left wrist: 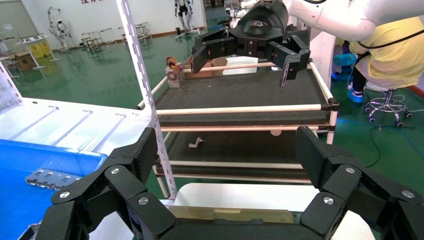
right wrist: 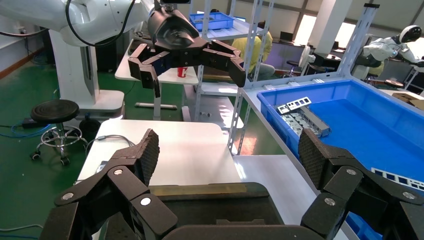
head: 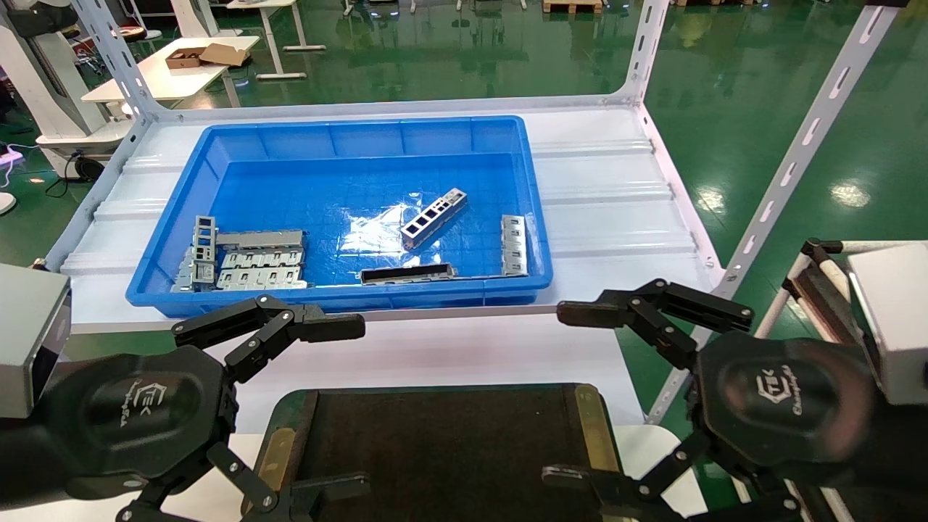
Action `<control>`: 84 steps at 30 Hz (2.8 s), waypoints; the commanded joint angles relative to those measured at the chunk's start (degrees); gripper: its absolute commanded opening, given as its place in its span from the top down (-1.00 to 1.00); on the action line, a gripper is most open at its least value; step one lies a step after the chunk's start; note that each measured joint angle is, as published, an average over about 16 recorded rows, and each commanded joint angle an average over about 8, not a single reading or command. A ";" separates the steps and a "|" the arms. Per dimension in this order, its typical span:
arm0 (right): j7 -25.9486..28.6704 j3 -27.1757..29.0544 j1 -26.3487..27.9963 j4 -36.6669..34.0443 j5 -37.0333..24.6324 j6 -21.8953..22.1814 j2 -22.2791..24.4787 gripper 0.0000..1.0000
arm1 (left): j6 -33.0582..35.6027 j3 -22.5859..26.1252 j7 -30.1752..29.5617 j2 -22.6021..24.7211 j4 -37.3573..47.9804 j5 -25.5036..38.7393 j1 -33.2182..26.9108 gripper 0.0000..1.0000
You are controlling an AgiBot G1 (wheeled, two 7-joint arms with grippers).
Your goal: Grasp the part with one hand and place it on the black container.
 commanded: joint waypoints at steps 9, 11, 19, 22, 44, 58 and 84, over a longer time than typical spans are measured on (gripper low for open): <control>0.00 0.00 0.00 0.00 0.00 0.00 0.00 -1.00 | 0.00 0.00 0.00 0.00 0.00 0.00 0.00 -1.00; 0.00 0.00 0.00 0.00 0.00 0.00 0.00 -1.00 | 0.00 0.00 0.00 0.00 0.00 0.00 0.00 -1.00; 0.00 0.00 0.00 0.00 0.00 0.00 0.00 -1.00 | -0.02 0.01 0.01 0.01 0.01 0.04 0.00 -1.00; -0.01 0.00 0.00 -0.01 0.00 0.00 0.00 -1.00 | -0.16 0.07 0.10 0.07 0.03 0.29 -0.08 -1.00; -0.03 -0.04 0.03 -0.04 0.01 -0.02 0.00 -1.00 | -19.31 9.11 -3.55 14.98 9.37 23.38 -14.73 -1.00; -0.04 -0.05 0.03 -0.04 0.03 -0.01 0.01 -1.00 | -35.14 14.79 -1.78 31.96 36.39 37.01 -26.41 -1.00; -0.05 -0.09 0.04 -0.04 0.05 0.00 0.02 1.00 | -47.72 17.81 6.73 43.08 60.94 35.61 -31.83 1.00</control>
